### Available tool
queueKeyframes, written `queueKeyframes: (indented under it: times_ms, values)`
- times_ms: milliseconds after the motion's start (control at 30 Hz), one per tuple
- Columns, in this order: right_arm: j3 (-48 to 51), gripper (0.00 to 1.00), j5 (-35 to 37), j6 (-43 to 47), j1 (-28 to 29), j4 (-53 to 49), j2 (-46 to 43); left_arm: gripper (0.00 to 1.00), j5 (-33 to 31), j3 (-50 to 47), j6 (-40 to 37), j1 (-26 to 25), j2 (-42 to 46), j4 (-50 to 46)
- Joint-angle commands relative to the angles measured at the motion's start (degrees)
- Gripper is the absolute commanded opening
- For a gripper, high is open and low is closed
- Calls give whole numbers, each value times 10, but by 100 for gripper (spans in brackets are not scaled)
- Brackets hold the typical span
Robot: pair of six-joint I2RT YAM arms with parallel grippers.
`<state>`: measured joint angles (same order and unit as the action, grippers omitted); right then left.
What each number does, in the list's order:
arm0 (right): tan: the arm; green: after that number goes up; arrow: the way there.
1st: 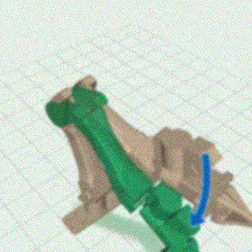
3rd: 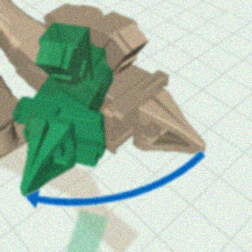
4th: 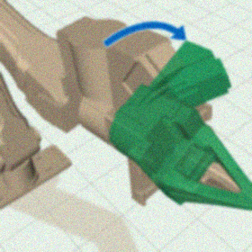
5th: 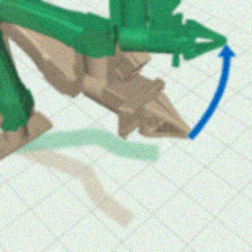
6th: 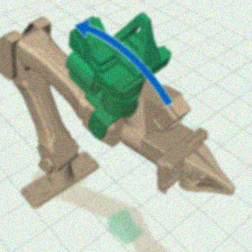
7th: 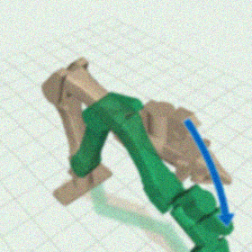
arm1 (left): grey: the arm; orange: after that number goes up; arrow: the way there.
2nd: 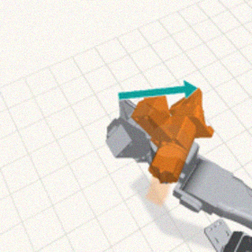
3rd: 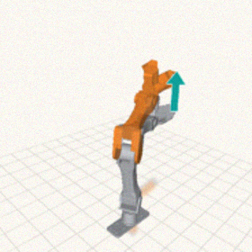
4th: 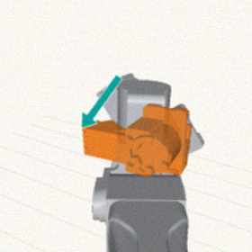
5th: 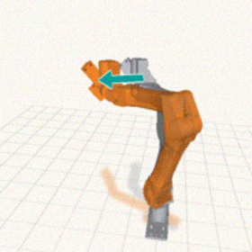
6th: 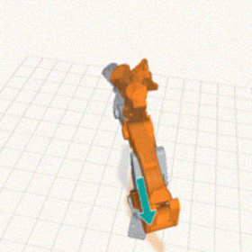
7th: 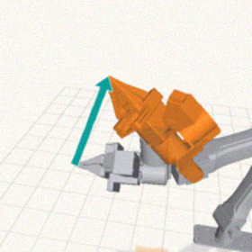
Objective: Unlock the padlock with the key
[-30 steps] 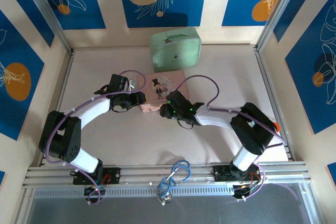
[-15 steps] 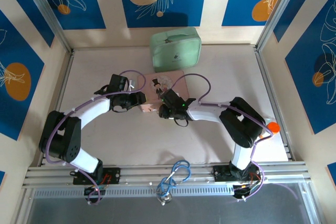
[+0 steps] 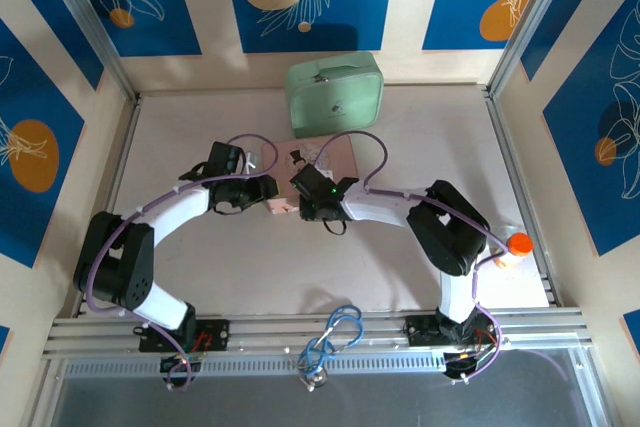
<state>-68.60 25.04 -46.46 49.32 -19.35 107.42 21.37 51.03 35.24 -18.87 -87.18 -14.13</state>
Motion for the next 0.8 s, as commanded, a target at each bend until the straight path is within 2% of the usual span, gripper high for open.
queueKeyframes:
  times_ms: [0,67,167,367,567,767]
  values:
    - [-13,34,26,9,7,-38,11,49,-9,-15,-20,4,7,-47]
    - [-22,36,31,9,8,-47,14,49,-9,-16,-19,4,6,-46]
    - [-38,44,41,0,8,-73,22,49,-7,-17,-19,4,8,-46]
    - [-33,50,42,12,24,-65,11,49,-10,-17,-21,4,11,-50]
    - [50,59,16,51,47,52,-57,49,-9,-14,-18,3,9,-47]
    - [139,65,-69,29,3,156,-98,49,-6,-5,-9,4,14,-49]
